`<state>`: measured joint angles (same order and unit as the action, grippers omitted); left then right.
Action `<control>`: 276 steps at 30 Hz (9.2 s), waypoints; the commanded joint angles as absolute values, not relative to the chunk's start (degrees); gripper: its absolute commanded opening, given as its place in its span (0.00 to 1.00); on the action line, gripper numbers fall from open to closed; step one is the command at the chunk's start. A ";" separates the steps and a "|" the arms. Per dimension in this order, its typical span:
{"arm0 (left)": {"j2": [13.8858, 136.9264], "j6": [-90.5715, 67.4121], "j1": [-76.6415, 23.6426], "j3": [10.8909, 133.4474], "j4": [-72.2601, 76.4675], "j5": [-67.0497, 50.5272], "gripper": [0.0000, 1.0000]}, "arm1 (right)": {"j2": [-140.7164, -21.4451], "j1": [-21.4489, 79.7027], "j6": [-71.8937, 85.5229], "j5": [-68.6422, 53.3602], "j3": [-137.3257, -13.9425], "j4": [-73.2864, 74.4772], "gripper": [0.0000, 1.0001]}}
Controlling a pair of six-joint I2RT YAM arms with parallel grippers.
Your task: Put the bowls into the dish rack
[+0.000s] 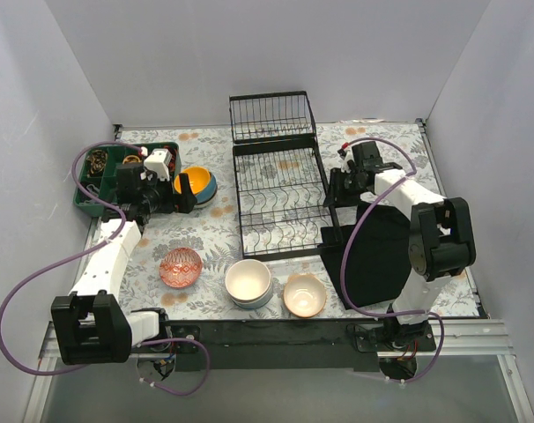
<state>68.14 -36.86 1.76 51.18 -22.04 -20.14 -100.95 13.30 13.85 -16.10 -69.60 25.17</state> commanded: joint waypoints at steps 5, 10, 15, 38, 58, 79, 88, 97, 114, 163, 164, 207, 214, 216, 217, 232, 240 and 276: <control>67.24 -36.83 1.58 51.59 -21.62 -20.39 0.98 | -102.91 13.80 14.06 -17.05 -77.59 20.48 0.53; 67.06 -36.83 1.67 51.33 -21.80 -20.39 0.98 | -107.56 14.24 15.11 -10.73 -81.91 21.44 0.50; 66.97 -36.30 1.58 51.59 -22.59 -19.87 0.98 | -110.83 15.55 16.26 -3.53 -84.63 23.29 0.46; 66.88 -35.86 1.67 51.42 -22.50 -19.77 0.98 | -107.32 19.60 29.18 4.04 -81.39 30.41 0.01; 65.22 -36.03 1.76 50.54 -23.03 -19.95 0.98 | -107.76 20.04 27.25 5.89 -84.11 29.09 0.01; 70.22 -25.67 1.67 65.46 -29.61 -26.97 0.92 | -86.58 13.98 10.91 -4.73 -67.07 26.11 0.72; 74.88 -22.68 -1.12 70.49 -35.51 -30.94 0.88 | -75.24 12.75 -18.80 -17.32 -60.74 32.60 0.74; 73.05 -14.78 -6.85 67.32 -45.23 -32.51 0.84 | -66.71 9.75 -20.13 -12.66 -52.74 38.23 0.74; 64.43 -9.32 -15.64 55.65 -68.82 -15.21 0.70 | -70.58 8.79 -20.04 -11.60 -56.25 37.97 0.73; 63.54 -18.28 -20.21 62.97 -68.99 -6.23 0.00 | -66.36 8.17 -17.05 -9.84 -50.98 35.16 0.72; 64.07 -18.72 -20.21 64.93 -68.91 -7.37 0.00 | -66.10 8.09 -16.79 -9.93 -50.45 34.90 0.72; 117.86 -96.41 -27.25 90.17 25.75 -54.15 0.00 | -74.53 1.41 -15.91 -6.15 -53.79 35.42 0.71; 121.64 -98.61 -28.30 91.76 22.67 -47.38 0.00 | -75.32 1.05 -16.00 -5.63 -54.05 35.68 0.71; 122.34 -99.75 -28.65 92.11 22.85 -46.50 0.00 | -75.41 0.88 -16.08 -5.36 -54.05 35.95 0.71; 123.04 -100.02 -28.91 92.11 22.68 -46.15 0.00 | -75.67 0.79 -16.26 -5.36 -54.14 36.03 0.71; 126.56 -105.29 -30.59 87.63 25.84 -44.30 0.00 | -79.36 0.79 -16.26 -5.19 -57.04 36.47 0.71; 125.51 -108.10 -30.59 82.18 27.07 -44.30 0.00 | -80.86 0.79 -16.17 -5.45 -58.27 36.39 0.71; 122.43 -102.48 -29.53 82.34 21.01 -42.80 0.00 | -80.25 0.79 -15.47 -6.68 -57.31 35.60 0.70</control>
<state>124.92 -105.86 -29.21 80.84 24.43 -43.46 -81.06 1.08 -15.59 -5.80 -56.27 36.29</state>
